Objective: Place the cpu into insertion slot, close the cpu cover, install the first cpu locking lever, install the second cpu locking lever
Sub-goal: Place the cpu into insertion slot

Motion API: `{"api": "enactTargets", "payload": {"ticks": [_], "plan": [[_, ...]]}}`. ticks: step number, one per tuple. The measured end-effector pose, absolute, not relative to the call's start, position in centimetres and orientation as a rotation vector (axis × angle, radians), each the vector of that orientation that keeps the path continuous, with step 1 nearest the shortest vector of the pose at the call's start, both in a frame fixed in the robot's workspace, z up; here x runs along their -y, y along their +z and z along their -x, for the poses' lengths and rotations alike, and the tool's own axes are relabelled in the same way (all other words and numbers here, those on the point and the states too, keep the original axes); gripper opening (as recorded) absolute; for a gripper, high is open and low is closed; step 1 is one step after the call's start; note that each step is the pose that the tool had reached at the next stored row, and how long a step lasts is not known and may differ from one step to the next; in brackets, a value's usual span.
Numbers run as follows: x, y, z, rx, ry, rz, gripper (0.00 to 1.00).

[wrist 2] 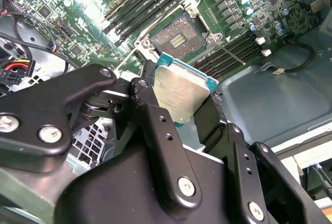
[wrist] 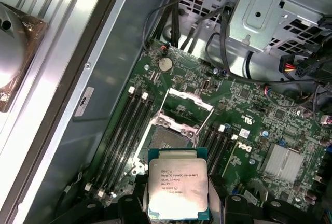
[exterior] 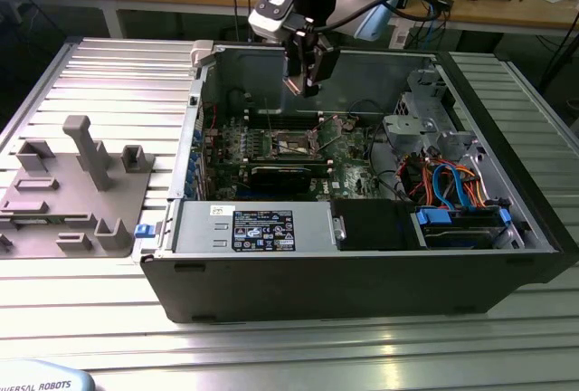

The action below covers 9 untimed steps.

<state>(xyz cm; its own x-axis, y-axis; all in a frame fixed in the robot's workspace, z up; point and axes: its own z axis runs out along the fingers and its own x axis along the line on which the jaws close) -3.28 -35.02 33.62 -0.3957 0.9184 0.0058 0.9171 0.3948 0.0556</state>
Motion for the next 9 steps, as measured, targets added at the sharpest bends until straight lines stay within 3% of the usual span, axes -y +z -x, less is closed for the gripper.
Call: {"api": "enactTargets", "payload": {"ticks": [9], "plan": [[35.02,33.60,3.28,-2.581,0.077,-1.743,0.54]]}}
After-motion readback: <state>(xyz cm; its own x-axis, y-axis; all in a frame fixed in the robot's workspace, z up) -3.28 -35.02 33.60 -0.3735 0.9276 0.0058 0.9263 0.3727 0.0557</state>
